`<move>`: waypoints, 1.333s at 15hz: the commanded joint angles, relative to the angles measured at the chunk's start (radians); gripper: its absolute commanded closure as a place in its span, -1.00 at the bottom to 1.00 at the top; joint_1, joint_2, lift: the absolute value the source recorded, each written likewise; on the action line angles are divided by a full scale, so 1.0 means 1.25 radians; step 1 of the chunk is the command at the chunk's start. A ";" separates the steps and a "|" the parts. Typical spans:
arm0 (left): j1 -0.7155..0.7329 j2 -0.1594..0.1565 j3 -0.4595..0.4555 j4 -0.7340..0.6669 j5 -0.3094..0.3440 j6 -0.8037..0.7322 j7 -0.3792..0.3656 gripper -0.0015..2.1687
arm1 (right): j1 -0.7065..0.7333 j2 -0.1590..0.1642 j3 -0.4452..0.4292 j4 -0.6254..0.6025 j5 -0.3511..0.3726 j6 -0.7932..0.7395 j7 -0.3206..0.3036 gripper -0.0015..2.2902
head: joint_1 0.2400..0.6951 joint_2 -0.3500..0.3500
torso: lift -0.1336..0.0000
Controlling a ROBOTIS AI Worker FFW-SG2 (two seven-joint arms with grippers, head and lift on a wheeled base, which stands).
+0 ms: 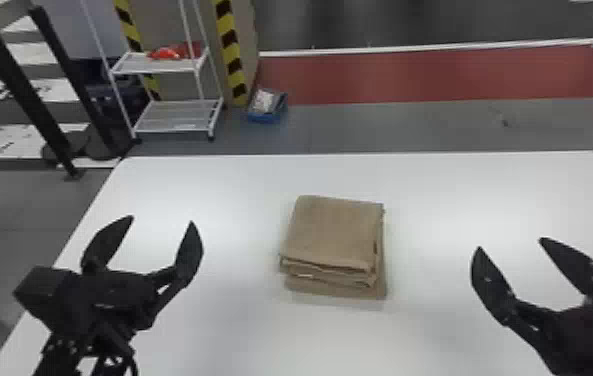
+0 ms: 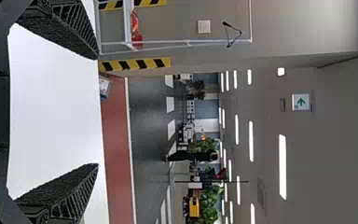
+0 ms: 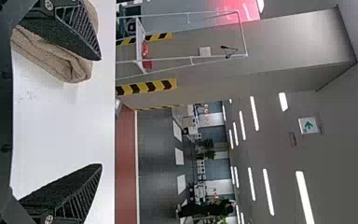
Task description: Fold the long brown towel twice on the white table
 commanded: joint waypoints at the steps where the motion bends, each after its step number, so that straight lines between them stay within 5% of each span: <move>1: 0.000 -0.001 0.000 -0.004 0.000 0.002 0.000 -0.94 | -0.001 0.000 0.001 0.003 0.000 -0.002 -0.002 -0.94 | 1.00 0.34 | -0.84; 20: -0.006 -0.002 -0.007 -0.006 0.002 0.005 -0.001 -0.94 | -0.006 -0.002 0.005 0.003 -0.006 0.006 -0.002 -0.94 | 1.00 0.33 | -0.84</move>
